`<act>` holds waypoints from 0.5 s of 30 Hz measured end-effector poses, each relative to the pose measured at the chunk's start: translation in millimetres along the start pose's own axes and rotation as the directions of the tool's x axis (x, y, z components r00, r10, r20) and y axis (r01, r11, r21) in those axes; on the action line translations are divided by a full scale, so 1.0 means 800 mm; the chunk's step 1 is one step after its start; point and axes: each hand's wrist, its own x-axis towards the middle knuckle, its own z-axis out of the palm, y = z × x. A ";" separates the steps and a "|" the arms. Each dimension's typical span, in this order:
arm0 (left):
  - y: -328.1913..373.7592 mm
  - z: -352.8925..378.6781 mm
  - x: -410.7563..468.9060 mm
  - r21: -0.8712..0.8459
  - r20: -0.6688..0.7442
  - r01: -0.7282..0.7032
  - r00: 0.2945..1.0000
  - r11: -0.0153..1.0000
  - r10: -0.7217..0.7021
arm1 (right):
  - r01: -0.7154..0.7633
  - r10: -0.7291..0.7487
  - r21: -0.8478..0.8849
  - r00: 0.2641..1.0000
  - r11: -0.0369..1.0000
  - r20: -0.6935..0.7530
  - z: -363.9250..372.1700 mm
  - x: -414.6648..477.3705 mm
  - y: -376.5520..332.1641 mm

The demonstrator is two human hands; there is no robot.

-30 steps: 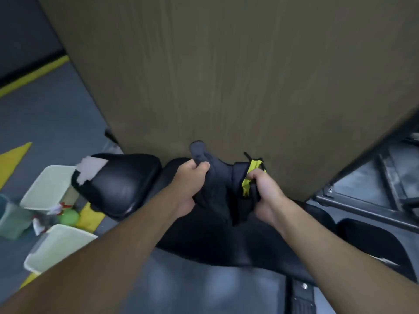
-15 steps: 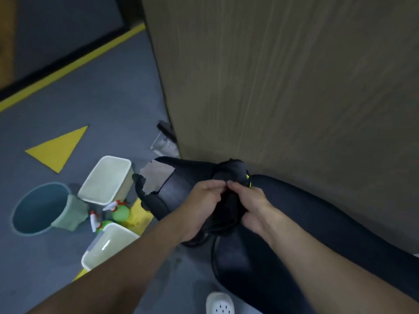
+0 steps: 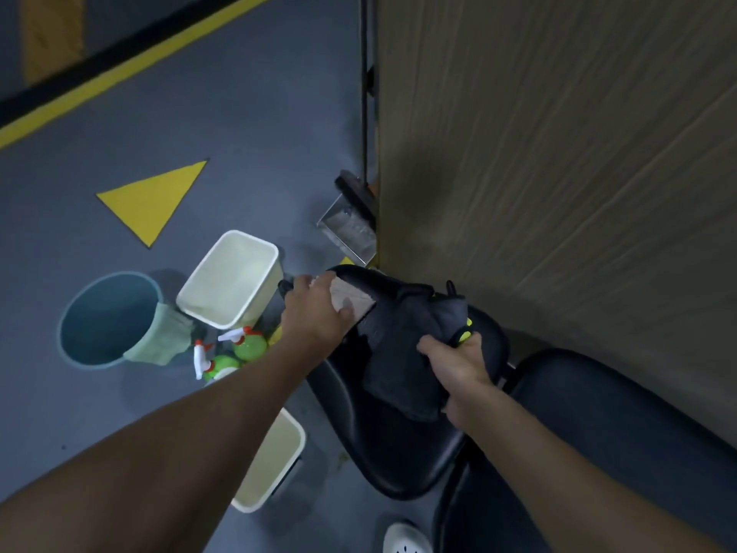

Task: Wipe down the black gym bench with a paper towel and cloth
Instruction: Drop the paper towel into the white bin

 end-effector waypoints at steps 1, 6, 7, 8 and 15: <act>-0.004 0.007 0.008 0.041 0.032 0.008 0.999 0.999 -0.009 | 0.006 -0.006 -0.022 1.000 1.000 0.012 -0.001 0.002 0.001; -0.015 0.031 0.024 0.236 0.052 0.095 0.993 0.967 -0.110 | 0.053 -0.053 -0.027 0.998 0.998 -0.015 0.002 0.009 0.010; -0.017 0.034 0.026 0.238 0.038 0.108 0.992 0.965 -0.121 | 0.068 -0.069 -0.023 0.997 0.997 -0.025 0.004 0.009 0.012; -0.019 0.036 0.026 0.224 0.030 0.120 0.991 0.967 -0.129 | 0.086 -0.087 -0.019 0.996 0.996 -0.033 0.006 0.008 0.013; -0.045 0.016 -0.007 -0.231 0.010 0.118 0.993 0.966 -0.119 | 0.152 -0.151 0.069 0.988 0.986 -0.022 0.031 -0.030 0.020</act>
